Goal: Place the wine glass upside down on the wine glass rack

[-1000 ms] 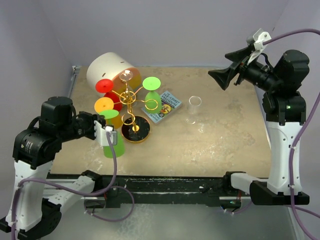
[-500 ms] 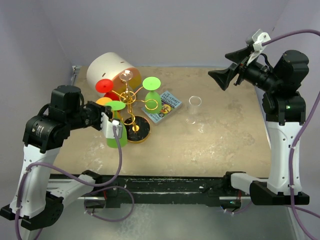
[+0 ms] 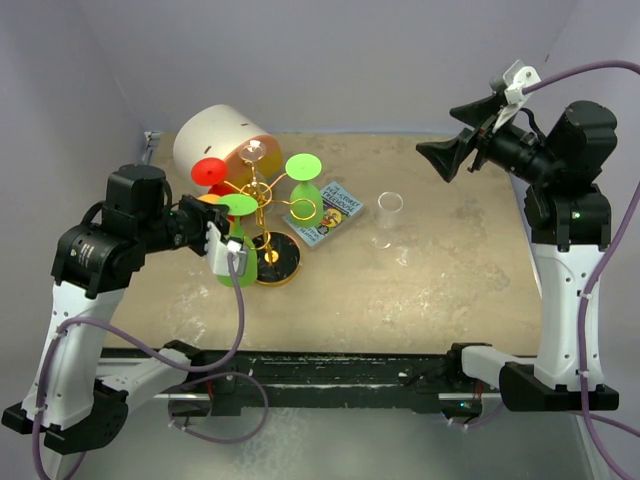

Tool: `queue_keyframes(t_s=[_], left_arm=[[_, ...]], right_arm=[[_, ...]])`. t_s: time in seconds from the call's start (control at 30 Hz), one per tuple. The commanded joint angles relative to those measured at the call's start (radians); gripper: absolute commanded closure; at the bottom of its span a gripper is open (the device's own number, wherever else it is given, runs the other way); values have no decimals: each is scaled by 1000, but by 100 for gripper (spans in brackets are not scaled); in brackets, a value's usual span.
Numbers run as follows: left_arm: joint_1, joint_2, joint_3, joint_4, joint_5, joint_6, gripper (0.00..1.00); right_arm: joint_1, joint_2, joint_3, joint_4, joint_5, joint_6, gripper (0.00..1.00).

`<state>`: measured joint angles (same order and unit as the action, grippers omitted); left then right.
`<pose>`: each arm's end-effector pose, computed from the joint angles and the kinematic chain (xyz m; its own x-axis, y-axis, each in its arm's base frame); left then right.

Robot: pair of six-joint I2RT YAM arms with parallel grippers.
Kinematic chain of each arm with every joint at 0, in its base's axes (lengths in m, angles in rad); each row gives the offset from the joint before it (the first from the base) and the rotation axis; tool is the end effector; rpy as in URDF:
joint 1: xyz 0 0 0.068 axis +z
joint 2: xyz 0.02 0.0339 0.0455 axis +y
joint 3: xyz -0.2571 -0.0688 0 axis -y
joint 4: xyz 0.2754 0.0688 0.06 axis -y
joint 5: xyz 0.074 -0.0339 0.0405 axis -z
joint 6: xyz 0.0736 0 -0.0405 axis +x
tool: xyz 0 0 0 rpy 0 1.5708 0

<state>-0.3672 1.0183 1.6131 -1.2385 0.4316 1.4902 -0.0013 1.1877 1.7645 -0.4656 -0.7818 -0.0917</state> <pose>0.1683 -0.0977 0.4518 0.5912 0.7426 -0.3146 0.6097 -0.1562 0.7771 0.2475 0.0515 0.5665 0.1745 -0.0652 -0.9825 -0.6862 0.7076 -0.1689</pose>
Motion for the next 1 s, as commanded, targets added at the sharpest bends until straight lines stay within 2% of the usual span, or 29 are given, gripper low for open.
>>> queue_keyframes(t_s=[0.0,0.97], left_arm=[[-1,3,-12,56,37,56,100],[-9,24,-86,110,129,113,100]], right_arm=[[-6,-29,-8,34,-30,-20,5],[-6,-24,-37,35,-52,-28,4]])
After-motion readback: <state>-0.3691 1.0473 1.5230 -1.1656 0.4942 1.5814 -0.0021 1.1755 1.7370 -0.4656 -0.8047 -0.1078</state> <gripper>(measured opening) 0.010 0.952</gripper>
